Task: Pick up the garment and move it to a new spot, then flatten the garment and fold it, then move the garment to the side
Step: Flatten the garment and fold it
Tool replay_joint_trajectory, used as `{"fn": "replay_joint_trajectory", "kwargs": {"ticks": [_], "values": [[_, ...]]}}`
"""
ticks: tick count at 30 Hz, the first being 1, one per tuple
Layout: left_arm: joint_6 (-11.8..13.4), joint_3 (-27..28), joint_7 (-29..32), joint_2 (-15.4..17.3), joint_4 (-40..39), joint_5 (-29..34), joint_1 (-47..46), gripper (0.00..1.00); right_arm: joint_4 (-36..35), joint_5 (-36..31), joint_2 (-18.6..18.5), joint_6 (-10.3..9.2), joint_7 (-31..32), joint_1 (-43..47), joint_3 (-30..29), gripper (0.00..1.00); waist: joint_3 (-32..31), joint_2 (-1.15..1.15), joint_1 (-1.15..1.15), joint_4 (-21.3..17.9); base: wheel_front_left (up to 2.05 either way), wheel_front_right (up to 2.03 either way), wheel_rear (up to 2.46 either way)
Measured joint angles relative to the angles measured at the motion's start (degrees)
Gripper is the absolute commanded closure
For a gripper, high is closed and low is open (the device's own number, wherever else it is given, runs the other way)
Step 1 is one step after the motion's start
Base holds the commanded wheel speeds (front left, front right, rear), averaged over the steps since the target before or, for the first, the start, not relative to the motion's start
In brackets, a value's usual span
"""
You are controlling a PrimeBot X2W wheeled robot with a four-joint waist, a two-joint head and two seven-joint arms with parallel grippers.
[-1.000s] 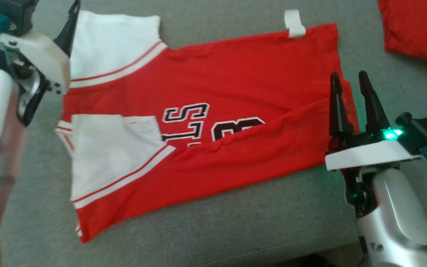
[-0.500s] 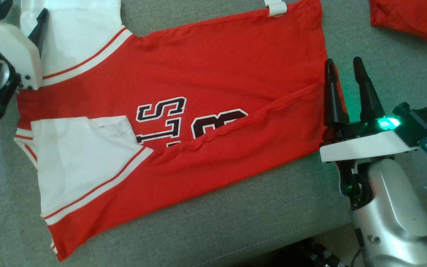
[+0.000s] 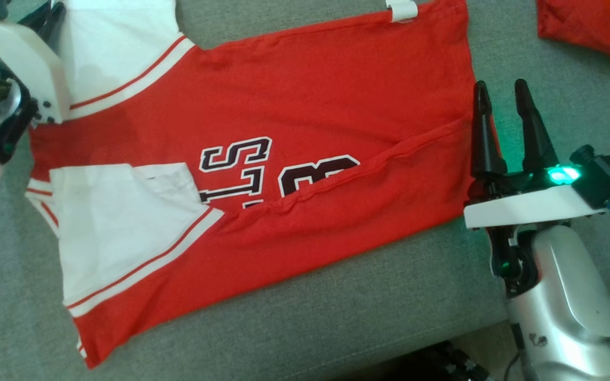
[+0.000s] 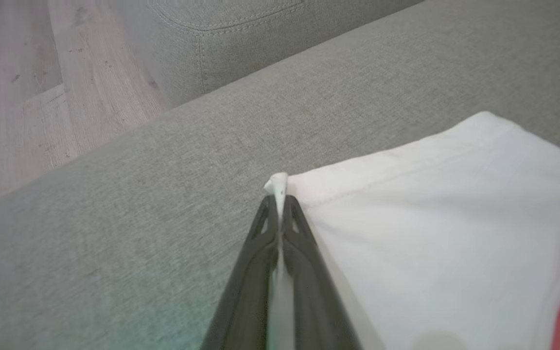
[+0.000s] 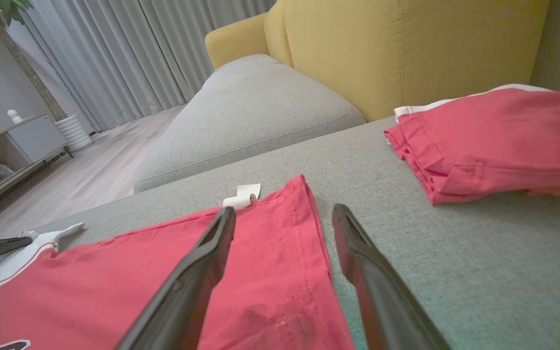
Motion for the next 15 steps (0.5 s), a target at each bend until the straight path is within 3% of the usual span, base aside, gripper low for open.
{"fn": "replay_joint_trajectory", "kwargs": {"ticks": [2, 9, 15], "values": [[0.01, -1.11, -1.51, -0.07, 0.85, -0.13, 0.03, 1.0, 0.04, -0.57, -0.01, 0.0, 0.0, 0.0, -0.36, 0.0, -0.54, 0.0, 0.0, 0.38, 0.0, 0.0, 0.0], [0.65, -0.98, -15.58, -1.72, 2.29, 1.58, -0.01, 1.0, 0.29, -4.05, -0.01, 0.0, 0.54, -0.01, -2.54, 0.0, -3.65, 0.0, 0.0, 2.42, 0.0, 0.0, 0.0], [2.43, -1.21, -23.31, -4.1, -0.36, 3.22, 0.35, 1.0, -0.93, -9.56, -0.01, 0.0, 5.76, -0.34, -6.17, 0.0, -6.32, 0.0, 0.0, 5.78, 0.0, 0.0, 0.0]]}}
